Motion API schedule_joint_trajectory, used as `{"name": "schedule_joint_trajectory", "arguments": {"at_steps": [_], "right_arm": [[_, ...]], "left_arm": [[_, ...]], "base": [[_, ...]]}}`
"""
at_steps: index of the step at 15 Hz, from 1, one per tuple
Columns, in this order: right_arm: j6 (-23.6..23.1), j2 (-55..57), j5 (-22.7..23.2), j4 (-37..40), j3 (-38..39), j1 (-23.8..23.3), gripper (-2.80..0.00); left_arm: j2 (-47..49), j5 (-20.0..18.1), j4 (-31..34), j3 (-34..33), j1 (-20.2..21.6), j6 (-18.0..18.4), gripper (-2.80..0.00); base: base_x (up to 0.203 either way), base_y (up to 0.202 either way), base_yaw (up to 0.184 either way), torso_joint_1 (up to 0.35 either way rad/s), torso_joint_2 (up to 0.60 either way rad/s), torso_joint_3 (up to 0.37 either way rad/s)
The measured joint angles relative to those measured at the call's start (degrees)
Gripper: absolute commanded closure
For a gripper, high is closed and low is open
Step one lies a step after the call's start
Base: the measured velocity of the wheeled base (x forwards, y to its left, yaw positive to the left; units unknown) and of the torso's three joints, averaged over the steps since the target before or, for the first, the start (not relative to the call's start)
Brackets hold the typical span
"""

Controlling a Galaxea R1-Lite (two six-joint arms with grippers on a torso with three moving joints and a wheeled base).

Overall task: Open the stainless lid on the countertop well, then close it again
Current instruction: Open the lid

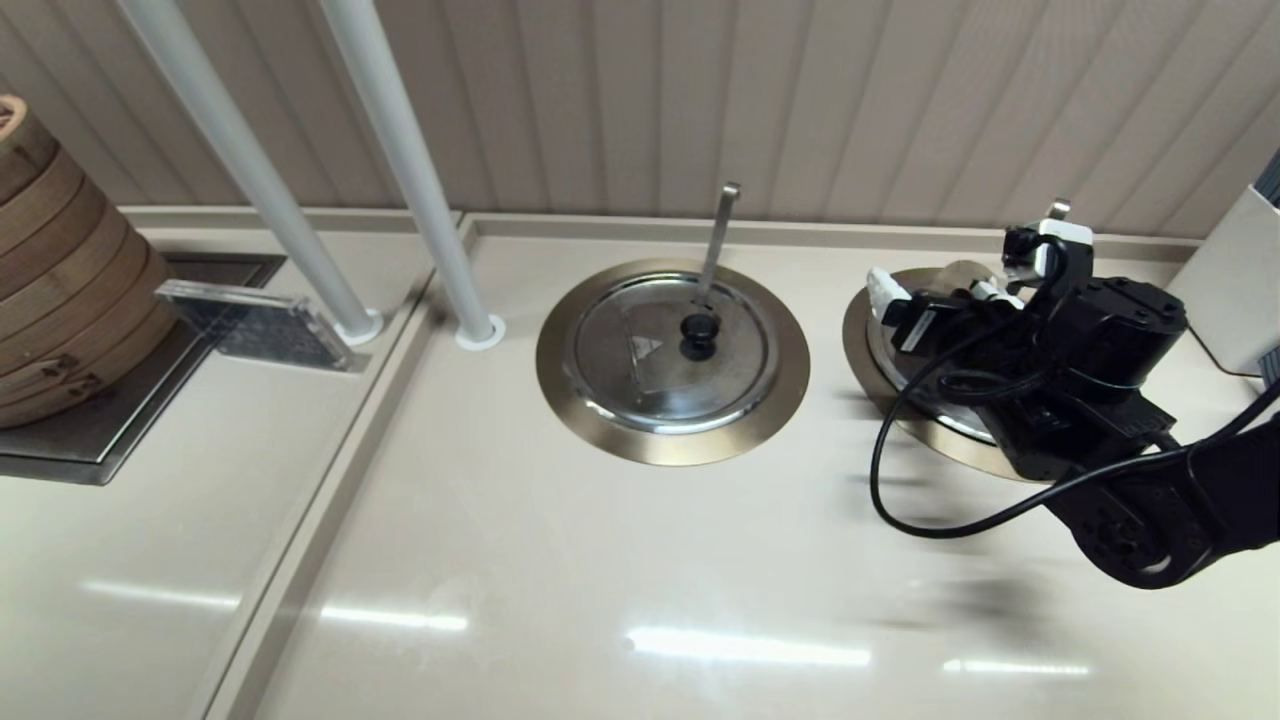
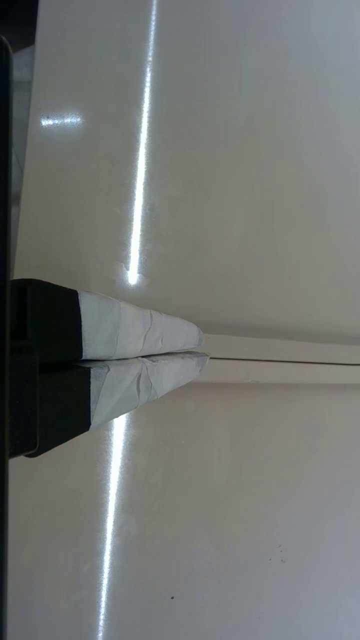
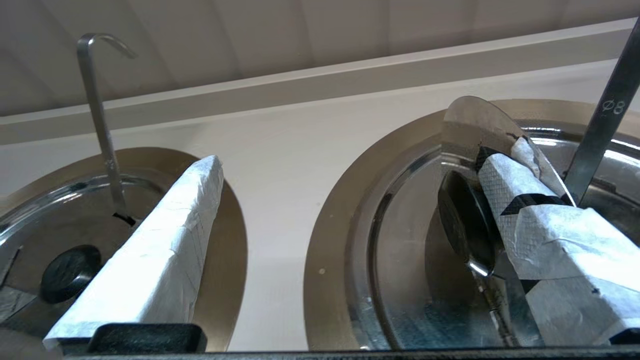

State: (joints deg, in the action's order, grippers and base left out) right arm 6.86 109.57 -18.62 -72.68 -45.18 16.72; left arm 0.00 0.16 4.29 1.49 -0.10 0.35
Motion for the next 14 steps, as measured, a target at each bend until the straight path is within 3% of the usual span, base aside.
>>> {"name": "schedule_joint_trajectory", "arguments": {"at_steps": [14], "right_arm": [[-0.30,-10.09,-0.89,1.85,6.23,5.66,-2.80]], "left_arm": [[0.00,0.00,0.00,0.00,0.00,-0.02,0.00]], "base": [[0.000,0.000,0.000,0.000,0.00,0.000]]}}
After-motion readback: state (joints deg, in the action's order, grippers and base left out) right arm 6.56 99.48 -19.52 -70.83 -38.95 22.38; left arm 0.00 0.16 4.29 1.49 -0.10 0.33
